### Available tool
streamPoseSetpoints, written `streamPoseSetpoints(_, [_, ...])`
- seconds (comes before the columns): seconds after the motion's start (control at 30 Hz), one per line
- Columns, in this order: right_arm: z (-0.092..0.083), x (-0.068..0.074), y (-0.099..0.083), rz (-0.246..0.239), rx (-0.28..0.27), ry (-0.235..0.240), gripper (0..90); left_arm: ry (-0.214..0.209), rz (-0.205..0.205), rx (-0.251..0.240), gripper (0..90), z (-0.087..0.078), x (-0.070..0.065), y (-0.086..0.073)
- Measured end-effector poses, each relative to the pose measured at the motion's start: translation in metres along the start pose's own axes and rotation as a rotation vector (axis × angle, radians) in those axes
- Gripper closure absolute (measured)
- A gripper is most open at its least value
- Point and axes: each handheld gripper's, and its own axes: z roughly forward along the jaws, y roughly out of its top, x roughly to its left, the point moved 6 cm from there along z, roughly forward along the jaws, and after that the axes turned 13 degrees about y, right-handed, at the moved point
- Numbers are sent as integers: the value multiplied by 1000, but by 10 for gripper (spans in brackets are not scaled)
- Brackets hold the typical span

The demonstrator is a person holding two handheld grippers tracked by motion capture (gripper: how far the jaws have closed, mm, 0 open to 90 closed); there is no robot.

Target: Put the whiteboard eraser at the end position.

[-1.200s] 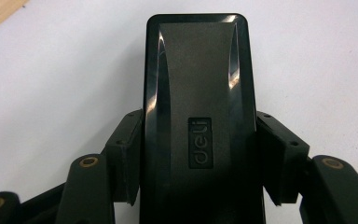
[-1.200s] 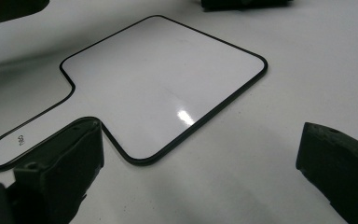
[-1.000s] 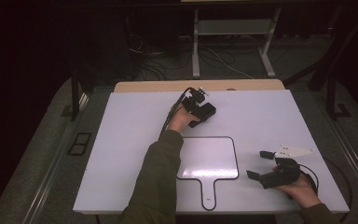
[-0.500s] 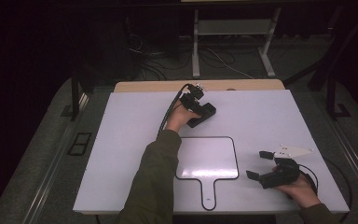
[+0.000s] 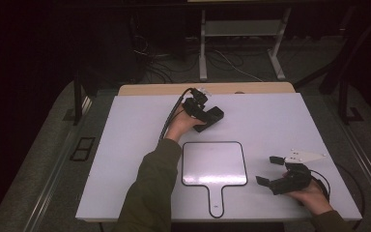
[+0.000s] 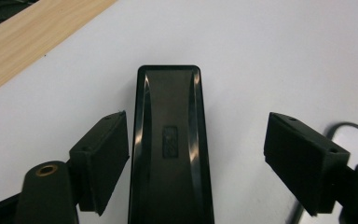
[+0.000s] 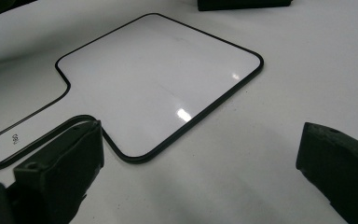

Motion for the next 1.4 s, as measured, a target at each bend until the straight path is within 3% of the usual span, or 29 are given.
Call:
streamPoseSetpoints(0.47, [0, -4, -1, 10, -2, 11, 0, -3, -32, -54, 165, -22, -9, -16])
streamPoseSetpoints(0.7, [0, -4, -1, 12, -6, 6, 0, -3, -14, -53, 145, -30, -15, -23])
streamPoseSetpoints(0.77, [0, -4, -1, 10, -5, 5, 0, 1, -2, -60, 132, -33, -15, -24])
streamPoseSetpoints(1.17, [1, -3, -1, 11, 1, 1, 0, 19, -36, -82, 5, -53, -25, -43])
streamPoseSetpoints(1.4, [2, -3, -1, 11, 3, -2, 0, 4, -39, -109, 0, -62, -34, -55])
